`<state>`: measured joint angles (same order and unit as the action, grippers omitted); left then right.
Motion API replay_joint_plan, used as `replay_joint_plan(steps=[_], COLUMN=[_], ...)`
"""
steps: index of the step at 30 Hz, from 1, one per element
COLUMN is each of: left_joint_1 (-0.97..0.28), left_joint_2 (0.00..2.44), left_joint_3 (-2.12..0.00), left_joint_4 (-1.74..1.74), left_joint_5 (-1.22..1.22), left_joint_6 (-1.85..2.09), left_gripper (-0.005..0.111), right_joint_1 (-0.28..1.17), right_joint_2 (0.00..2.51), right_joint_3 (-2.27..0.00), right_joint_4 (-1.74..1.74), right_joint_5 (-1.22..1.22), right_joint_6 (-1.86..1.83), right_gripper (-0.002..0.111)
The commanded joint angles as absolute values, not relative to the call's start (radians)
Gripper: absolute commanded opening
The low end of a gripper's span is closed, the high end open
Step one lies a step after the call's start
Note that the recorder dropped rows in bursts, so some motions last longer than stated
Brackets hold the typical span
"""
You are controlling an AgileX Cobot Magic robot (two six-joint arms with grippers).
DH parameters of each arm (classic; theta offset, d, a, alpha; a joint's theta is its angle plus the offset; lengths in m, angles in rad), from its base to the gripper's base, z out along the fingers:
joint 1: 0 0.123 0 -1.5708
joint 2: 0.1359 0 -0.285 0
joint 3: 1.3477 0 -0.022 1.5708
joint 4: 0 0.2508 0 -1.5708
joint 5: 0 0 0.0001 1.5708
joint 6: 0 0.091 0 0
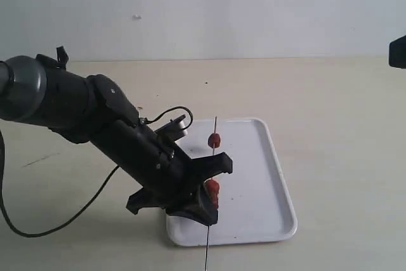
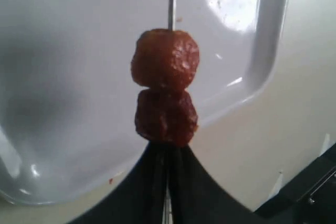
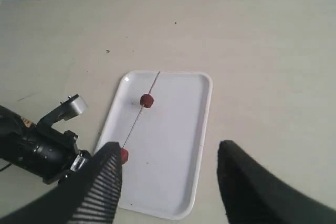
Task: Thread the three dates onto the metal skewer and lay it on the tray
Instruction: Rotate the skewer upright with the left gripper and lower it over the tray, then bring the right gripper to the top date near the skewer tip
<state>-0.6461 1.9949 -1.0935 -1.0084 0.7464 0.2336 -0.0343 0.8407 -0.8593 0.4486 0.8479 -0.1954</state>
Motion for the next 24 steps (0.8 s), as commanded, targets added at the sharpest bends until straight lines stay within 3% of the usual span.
replay_joint_plan(steps=[1, 7, 13, 24], left_joint_1=[-0.651, -0.651, -0.651, -0.651], left_joint_2=[1.984, 1.922, 1.911, 1.853], left_joint_3=[-1.093, -1.093, -1.093, -1.093], left_joint_4=[-1.028, -1.005, -1.005, -1.005], left_joint_5=[0.716, 0.589, 0.629, 0.649], left_joint_6=[0.289, 0.438, 0.581, 0.632], left_gripper=[0.000, 0.000, 0.000, 0.000], right_joint_1=[-0.005, -0.001, 0.000, 0.000], right_joint_2=[0.906, 1.154, 1.439, 1.746], right_joint_3=[-0.854, -0.854, -0.859, -1.076], right_joint_4=[0.464, 0.716, 1.435, 1.437], right_joint_5=[0.815, 0.686, 0.662, 0.710], right_joint_6=[-0.245, -0.383, -0.784, -0.769], right_gripper=[0.054, 0.053, 0.048, 0.048])
